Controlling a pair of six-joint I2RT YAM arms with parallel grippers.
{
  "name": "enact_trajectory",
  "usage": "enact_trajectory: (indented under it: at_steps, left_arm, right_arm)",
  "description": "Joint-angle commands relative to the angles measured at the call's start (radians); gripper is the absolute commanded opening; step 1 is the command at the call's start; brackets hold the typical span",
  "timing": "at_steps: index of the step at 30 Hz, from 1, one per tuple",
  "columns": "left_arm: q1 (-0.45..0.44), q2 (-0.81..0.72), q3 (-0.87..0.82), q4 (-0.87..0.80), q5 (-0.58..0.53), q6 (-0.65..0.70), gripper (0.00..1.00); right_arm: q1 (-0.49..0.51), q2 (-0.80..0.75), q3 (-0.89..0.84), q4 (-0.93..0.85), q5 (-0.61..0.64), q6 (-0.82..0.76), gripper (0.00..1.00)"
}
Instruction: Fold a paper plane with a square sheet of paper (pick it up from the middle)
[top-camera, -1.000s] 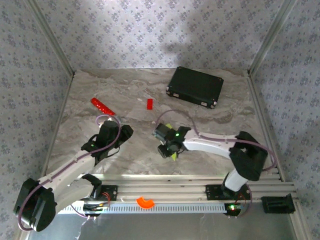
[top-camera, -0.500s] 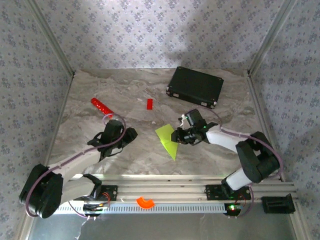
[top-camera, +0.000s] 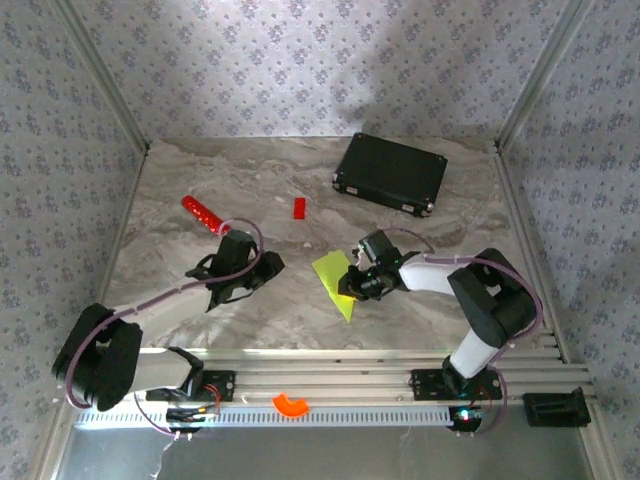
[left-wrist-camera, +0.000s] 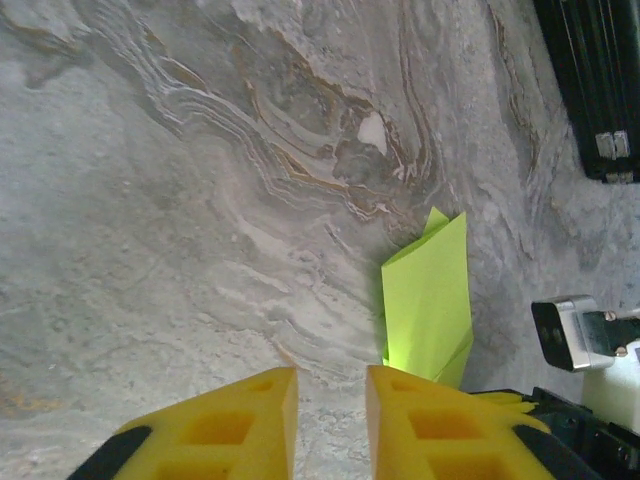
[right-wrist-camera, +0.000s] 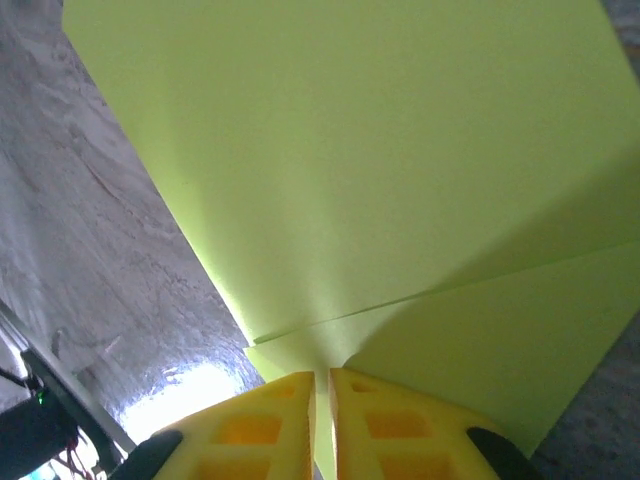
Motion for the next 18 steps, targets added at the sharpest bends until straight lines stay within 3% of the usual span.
enact_trajectory:
  at_steps: [1,6,8,12,15,18]
  left_arm:
    - [-0.013,0.028,0.036,0.037,0.036,0.009,0.23]
    - [-0.028,0.068,0.06,0.052,0.054,0.007,0.21]
    - [-0.033,0.082,0.068,0.055,0.062,0.009,0.2]
    - [-0.045,0.114,0.072,0.076,0.081,0.003,0.2]
    - [-0.059,0.143,0.075,0.117,0.103,-0.008,0.19]
    - [-0.076,0.199,0.099,0.2,0.151,-0.021,0.2]
  right_arm:
    - [0.024,-0.022,-0.073,0.027,0.149,0.171,0.11]
    - [0.063,-0.07,-0.246,0.296,0.281,0.458,0.06]
    - [0.076,-0.101,-0.269,0.334,0.323,0.5,0.06]
    - [0.127,-0.207,-0.249,0.242,0.483,0.487,0.06]
    - [0.141,-0.301,-0.237,0.237,0.517,0.43,0.08]
    - [0.157,-0.415,-0.102,-0.053,0.625,0.281,0.12]
